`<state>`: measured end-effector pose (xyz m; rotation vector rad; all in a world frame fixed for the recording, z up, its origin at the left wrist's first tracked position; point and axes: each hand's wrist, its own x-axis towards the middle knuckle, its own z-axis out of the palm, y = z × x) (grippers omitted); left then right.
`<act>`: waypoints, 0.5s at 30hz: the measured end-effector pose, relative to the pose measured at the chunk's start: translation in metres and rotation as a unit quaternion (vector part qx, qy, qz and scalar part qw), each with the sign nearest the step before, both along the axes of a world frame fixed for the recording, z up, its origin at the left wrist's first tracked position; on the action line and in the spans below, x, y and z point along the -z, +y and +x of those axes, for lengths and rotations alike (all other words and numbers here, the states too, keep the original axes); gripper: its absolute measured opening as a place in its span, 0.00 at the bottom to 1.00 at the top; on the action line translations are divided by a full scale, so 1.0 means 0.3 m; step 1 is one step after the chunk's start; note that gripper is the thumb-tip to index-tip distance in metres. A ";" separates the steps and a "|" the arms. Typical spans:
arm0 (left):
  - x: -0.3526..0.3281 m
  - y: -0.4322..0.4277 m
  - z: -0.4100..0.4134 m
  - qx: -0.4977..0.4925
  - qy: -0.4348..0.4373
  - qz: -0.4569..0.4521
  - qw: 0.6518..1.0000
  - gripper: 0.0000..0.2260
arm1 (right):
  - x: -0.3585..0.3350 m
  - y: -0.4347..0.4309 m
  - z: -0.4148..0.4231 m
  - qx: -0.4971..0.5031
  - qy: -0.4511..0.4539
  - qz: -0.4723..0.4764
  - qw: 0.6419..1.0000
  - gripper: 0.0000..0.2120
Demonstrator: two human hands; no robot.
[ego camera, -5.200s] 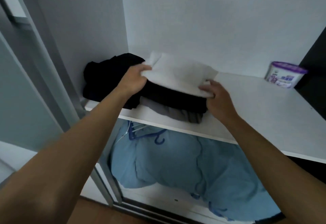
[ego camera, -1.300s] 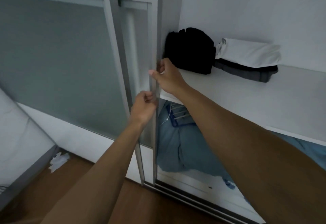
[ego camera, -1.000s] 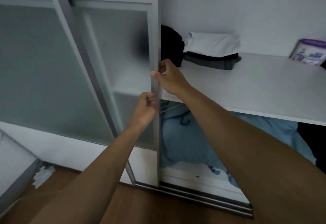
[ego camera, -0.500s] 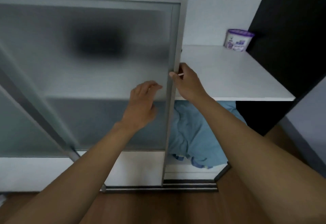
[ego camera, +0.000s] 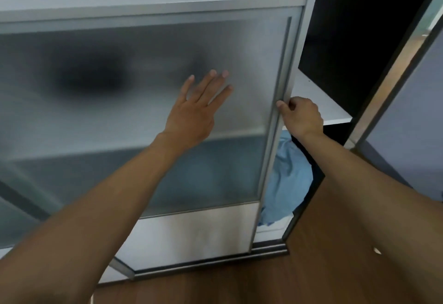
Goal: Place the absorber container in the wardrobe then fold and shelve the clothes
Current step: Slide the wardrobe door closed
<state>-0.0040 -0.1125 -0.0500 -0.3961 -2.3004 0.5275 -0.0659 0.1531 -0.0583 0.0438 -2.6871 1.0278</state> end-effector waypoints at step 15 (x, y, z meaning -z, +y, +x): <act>0.036 0.344 -0.135 0.032 0.000 -0.049 0.998 0.35 | 0.002 0.487 -0.147 0.115 -0.076 -0.142 0.980 0.52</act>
